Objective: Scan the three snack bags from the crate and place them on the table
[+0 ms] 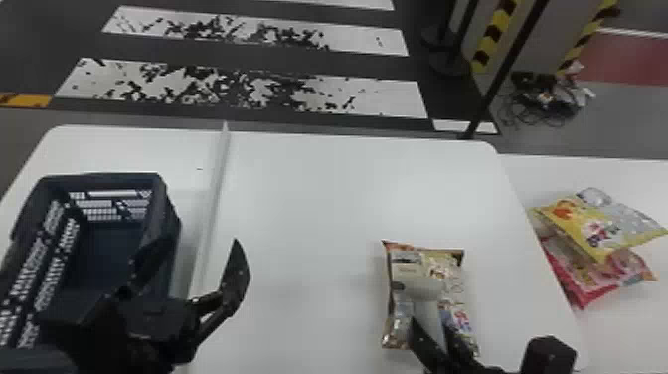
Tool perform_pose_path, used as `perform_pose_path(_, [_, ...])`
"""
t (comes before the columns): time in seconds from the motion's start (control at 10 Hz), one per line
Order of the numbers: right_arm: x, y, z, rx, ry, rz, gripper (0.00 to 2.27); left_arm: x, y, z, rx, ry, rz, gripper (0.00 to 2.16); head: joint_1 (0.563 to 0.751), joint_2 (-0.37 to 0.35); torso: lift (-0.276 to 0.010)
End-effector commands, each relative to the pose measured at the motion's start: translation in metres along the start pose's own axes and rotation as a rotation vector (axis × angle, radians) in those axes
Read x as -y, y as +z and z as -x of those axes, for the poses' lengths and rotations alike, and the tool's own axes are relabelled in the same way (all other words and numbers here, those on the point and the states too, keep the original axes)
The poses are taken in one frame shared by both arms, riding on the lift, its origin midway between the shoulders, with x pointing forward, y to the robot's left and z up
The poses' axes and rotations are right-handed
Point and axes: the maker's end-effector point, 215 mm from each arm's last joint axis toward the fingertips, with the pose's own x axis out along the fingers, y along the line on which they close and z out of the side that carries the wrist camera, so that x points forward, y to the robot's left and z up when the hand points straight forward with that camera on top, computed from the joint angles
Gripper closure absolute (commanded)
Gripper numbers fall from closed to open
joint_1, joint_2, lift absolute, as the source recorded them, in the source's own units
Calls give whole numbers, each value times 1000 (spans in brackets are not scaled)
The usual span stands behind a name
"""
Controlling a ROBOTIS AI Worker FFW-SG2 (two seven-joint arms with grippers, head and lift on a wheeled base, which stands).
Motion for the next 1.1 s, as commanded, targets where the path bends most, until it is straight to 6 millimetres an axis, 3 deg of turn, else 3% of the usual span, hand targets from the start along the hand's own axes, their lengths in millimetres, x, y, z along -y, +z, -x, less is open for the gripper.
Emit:
perform_pose_path(0.0, [0, -7, -3, -6, -3, 3, 2243, 0, -2, 3, -2, 0, 0, 22, 695, -108, -62])
perform_pose_path(0.5, [-4, -6, -12, 15, 3, 24, 2243, 0, 1, 6, 14, -1, 0, 22, 695, -92, -62])
perform_pose_path(0.6, [-5, 4, -9, 33, 9, 25, 2243, 0, 2, 6, 16, 0, -1, 22, 695, -91, -62])
perform_pose_path(0.8, [4, 45, 0, 99, 6, 24, 2243, -2, 3, 7, 19, 4, -2, 22, 695, -91, -62])
perform_pose_path(1.0, [31, 88, 0, 175, -25, 33, 2243, -3, 5, 7, 22, 4, -3, 22, 695, -122, -62])
